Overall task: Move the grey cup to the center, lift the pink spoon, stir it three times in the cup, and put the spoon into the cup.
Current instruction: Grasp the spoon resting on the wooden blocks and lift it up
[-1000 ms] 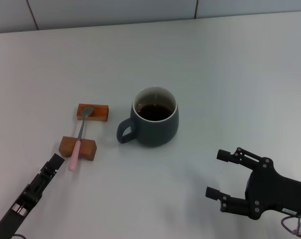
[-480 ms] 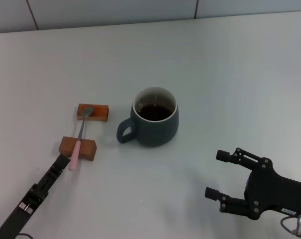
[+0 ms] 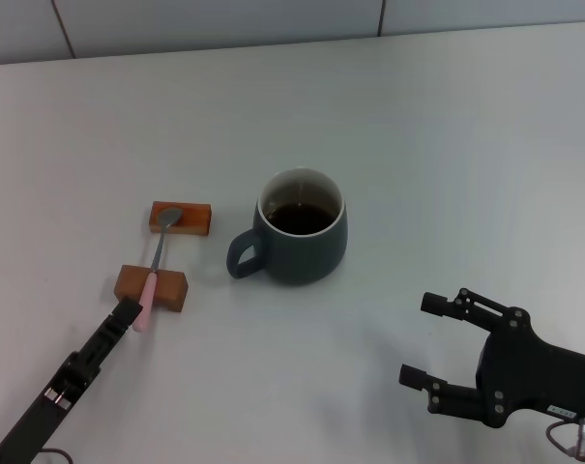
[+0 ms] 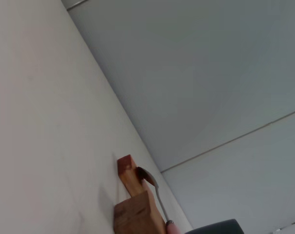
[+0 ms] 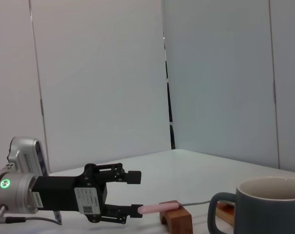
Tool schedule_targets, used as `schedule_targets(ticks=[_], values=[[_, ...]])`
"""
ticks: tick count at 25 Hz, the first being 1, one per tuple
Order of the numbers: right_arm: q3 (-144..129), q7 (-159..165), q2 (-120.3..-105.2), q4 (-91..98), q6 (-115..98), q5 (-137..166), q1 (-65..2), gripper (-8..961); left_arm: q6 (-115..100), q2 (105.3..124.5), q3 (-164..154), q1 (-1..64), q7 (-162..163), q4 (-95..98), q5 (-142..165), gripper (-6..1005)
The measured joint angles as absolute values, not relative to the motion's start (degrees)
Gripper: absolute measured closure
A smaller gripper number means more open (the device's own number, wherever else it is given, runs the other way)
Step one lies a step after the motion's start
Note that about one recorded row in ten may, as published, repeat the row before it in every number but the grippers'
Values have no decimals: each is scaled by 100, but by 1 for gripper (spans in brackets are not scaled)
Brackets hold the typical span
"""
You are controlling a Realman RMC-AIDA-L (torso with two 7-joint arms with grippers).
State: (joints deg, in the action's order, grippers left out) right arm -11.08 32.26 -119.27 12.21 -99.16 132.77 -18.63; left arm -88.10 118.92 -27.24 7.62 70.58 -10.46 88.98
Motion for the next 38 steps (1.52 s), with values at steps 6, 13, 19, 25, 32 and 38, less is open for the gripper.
schedule_targets(ticks=[6,13,19,25,32,38], values=[[-1107,3231,-11927,1221,-9913,13286,-1867,120,-8755,11892,-2763,866,7167,-1052,8907,240],[-1107,3235,-11926,1222,-9899,13290,-1882,120,-8634,11892,-2774,914,7281,-1055,8910,241],[-1107,3235,-11926,1222,-9893,13298,-1892,120,-8561,11899,-2787,1011,7337,-1099,8926,243],[-1107,3235,-11926,1222,-9893,13298,-1907,120,-8473,11900,-2852,1152,7359,-1105,8935,244],[-1107,3234,-11926,1222,-9893,13298,-1907,120,-8446,11900,-2855,1201,7366,-1108,8934,245],[-1107,3234,-11926,1222,-9896,13298,-1921,120,-8275,11901,-2817,1213,7602,-1114,8928,247]])
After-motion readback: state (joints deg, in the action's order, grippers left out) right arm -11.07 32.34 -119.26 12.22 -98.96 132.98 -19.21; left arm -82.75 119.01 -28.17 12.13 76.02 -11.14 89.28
